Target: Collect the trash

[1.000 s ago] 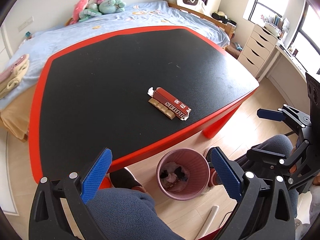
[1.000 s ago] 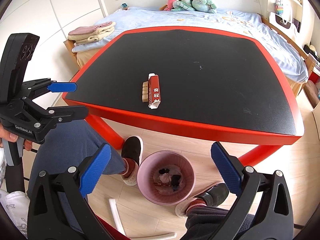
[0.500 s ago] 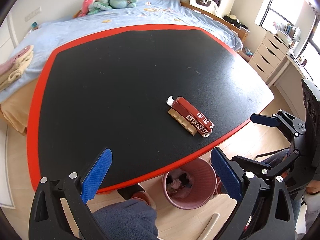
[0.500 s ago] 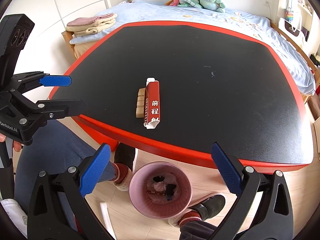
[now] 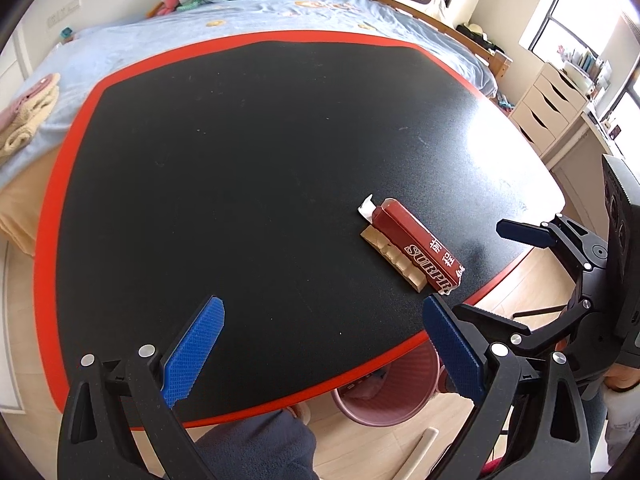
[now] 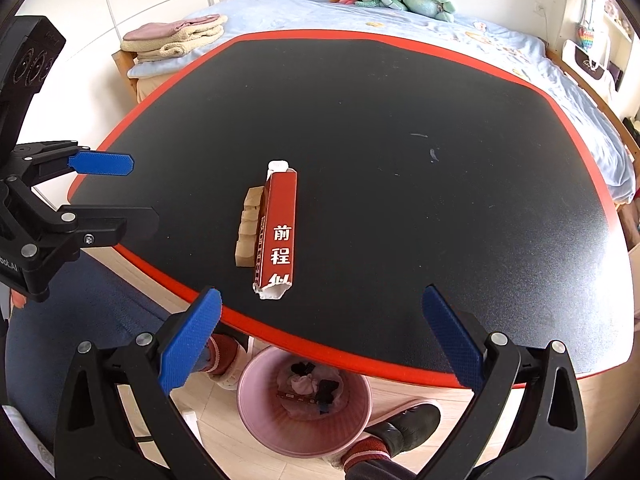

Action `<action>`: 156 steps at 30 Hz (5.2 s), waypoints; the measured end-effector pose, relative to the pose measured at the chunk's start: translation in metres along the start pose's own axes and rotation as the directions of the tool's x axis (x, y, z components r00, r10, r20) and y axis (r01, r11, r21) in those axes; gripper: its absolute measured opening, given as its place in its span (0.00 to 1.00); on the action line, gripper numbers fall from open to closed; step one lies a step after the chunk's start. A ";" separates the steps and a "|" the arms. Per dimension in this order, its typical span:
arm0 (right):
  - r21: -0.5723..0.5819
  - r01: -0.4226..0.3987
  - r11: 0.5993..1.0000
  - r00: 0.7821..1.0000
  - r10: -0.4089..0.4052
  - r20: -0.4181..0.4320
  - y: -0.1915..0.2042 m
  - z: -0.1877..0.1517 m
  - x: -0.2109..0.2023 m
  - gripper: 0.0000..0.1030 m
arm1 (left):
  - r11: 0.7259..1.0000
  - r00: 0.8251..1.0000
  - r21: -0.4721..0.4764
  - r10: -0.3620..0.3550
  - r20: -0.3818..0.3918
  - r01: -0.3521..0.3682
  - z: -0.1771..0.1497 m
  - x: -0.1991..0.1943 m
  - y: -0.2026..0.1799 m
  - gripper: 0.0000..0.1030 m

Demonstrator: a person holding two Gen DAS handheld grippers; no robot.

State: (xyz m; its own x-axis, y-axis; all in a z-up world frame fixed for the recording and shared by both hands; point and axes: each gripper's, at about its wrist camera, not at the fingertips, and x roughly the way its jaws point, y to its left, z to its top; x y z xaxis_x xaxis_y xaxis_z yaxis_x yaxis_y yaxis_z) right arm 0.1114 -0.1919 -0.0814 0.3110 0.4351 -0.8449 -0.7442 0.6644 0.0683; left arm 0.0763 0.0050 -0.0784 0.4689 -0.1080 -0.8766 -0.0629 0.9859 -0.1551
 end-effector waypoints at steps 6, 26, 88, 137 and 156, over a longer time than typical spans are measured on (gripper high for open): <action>-0.027 0.018 0.999 1.000 -0.018 0.000 0.002 0.003 0.010 0.96 | 1.000 1.000 -0.004 -0.007 -0.012 0.006 0.003 0.008 0.002 0.92; -0.059 -0.004 0.998 0.999 0.007 0.048 -0.017 0.021 0.019 0.63 | 1.000 0.999 0.003 -0.005 -0.053 0.005 0.008 0.027 -0.006 0.92; 0.049 -0.027 0.998 0.992 0.020 0.125 -0.018 -0.003 -0.075 0.13 | 0.987 0.995 0.158 -0.036 0.090 0.022 -0.027 -0.054 -0.024 0.11; 0.202 0.005 0.979 0.999 -0.015 0.049 0.000 -0.100 -0.123 0.96 | 0.974 0.991 0.210 -0.105 0.080 0.087 -0.088 -0.088 -0.068 0.93; 0.187 0.077 0.979 0.975 -0.113 0.191 -0.036 -0.008 -0.160 0.97 | 0.994 0.961 0.085 0.042 0.274 -0.068 -0.032 -0.133 -0.025 0.93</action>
State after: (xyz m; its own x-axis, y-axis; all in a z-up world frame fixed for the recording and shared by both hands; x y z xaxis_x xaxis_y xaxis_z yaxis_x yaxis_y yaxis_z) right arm 0.0840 -0.2903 0.0476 0.5005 0.4653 -0.7301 -0.5942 0.7979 0.1013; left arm -0.0124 -0.0098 0.0274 0.6895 -0.0270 -0.7238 -0.0198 0.9982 -0.0561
